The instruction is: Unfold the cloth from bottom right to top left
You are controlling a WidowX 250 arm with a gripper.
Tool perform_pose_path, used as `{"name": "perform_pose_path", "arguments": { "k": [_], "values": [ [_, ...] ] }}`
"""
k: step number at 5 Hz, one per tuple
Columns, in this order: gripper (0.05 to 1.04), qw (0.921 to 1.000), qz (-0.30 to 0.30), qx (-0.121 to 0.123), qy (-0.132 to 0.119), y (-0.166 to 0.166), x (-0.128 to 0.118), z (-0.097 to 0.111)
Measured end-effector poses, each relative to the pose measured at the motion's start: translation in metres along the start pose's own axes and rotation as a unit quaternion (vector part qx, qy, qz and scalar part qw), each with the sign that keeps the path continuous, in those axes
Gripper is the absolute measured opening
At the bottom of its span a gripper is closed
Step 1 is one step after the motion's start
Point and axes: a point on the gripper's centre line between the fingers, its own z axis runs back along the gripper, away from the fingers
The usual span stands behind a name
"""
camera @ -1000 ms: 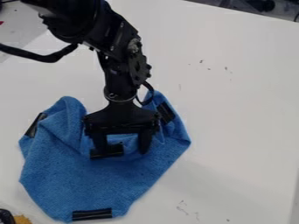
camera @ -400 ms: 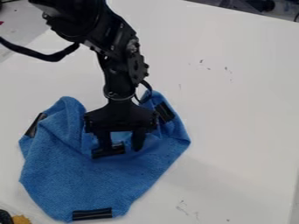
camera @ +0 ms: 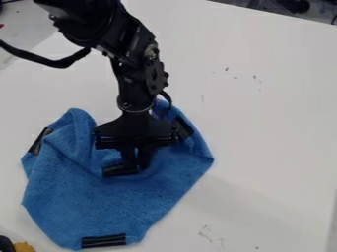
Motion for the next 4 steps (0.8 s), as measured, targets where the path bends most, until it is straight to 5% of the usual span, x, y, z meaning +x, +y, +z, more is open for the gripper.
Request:
{"name": "perform_pose_path", "arguments": {
  "k": [2,4],
  "values": [
    [0.053,0.9998,-0.017,0.012,0.005,-0.004,0.009,0.012],
    [0.052,0.9908,-0.100,0.074,-0.052,-0.020,0.086,0.066]
  ]
}}
